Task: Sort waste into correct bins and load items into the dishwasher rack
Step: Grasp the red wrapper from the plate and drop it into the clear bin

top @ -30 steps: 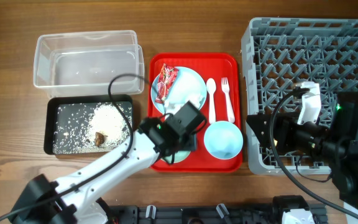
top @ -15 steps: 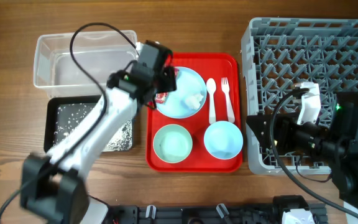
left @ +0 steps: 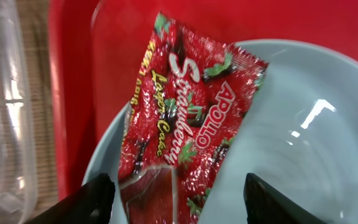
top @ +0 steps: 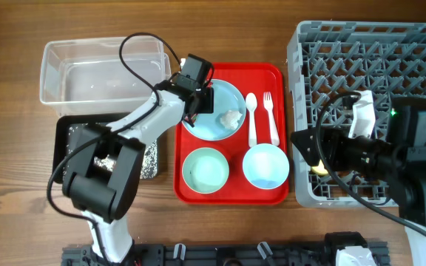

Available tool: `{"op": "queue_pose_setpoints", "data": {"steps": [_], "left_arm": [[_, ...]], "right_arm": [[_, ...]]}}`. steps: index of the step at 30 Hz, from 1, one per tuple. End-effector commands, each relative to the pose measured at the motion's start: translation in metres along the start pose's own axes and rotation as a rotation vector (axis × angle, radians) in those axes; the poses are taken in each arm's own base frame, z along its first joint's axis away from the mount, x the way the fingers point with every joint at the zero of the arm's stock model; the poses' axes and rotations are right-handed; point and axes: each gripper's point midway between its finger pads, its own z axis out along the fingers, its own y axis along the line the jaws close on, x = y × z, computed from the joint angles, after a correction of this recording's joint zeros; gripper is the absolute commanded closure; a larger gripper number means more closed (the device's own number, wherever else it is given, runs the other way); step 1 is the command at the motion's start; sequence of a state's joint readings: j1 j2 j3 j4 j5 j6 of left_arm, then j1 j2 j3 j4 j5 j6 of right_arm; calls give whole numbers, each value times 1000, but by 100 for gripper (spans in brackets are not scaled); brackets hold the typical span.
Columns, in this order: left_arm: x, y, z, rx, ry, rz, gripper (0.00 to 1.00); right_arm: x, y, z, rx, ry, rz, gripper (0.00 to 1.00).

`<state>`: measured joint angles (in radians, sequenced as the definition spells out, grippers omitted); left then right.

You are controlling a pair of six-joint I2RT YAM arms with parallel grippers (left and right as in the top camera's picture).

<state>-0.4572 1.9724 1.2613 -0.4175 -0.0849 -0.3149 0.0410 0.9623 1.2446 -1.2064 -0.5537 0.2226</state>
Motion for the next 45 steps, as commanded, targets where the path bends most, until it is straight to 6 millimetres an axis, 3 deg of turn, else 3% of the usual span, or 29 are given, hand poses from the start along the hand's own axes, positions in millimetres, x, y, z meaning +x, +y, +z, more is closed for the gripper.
{"op": "queue_pose_setpoints", "data": {"steps": [1,3,6,7,8,10,14,18,20,22,23,24,26,30,31,32,34,37,41,45], "left_arm": [[11,7,19,-33,34,23,37],[13,7,22,-36,42,24,48],[15,4,20,-32,44,30,87],[15,2,17,-30,45,34,96],[14,1,15,-29,44,36,96],[10,-1,3,-22,29,38,96],[-12,-6,-40,6,-42,18,96],[-39,-8,-102,47,-153,4,96],[-48,2,-131,55,-203,-21,96],[-54,23,-147,36,-227,-63,96],[-57,40,-150,4,-234,-93,96],[-63,77,-148,-71,-239,-160,96],[-67,110,-137,-100,-224,-229,96],[-65,155,-109,-120,-177,-329,96],[-65,162,-103,-118,-167,-346,81],[-65,167,-99,-111,-165,-350,57],[-69,172,-99,-105,-175,-356,45],[-76,156,-115,-42,-179,-343,42],[-73,99,-135,123,-154,-267,42],[-50,33,-132,191,-83,-137,44]], "right_arm": [[1,1,1,-13,11,21,19],[2,1,1,-13,9,20,19],[2,1,1,-13,10,20,19],[2,1,1,-13,10,21,19],[2,1,1,-13,10,21,19],[2,1,1,-13,12,22,19],[3,1,1,-12,13,22,19],[4,1,1,-11,19,26,20],[5,0,1,-10,22,29,20],[5,0,1,-10,23,29,20],[5,0,1,-10,24,30,20],[5,0,1,-10,24,32,20],[5,0,1,-10,24,32,20],[5,0,1,-10,25,33,20],[5,0,1,-10,25,32,20],[5,0,1,-10,25,32,20],[6,0,1,-10,25,31,20],[6,0,1,-10,26,31,20],[7,0,1,-9,31,34,20],[9,0,1,-7,36,37,20]]}}
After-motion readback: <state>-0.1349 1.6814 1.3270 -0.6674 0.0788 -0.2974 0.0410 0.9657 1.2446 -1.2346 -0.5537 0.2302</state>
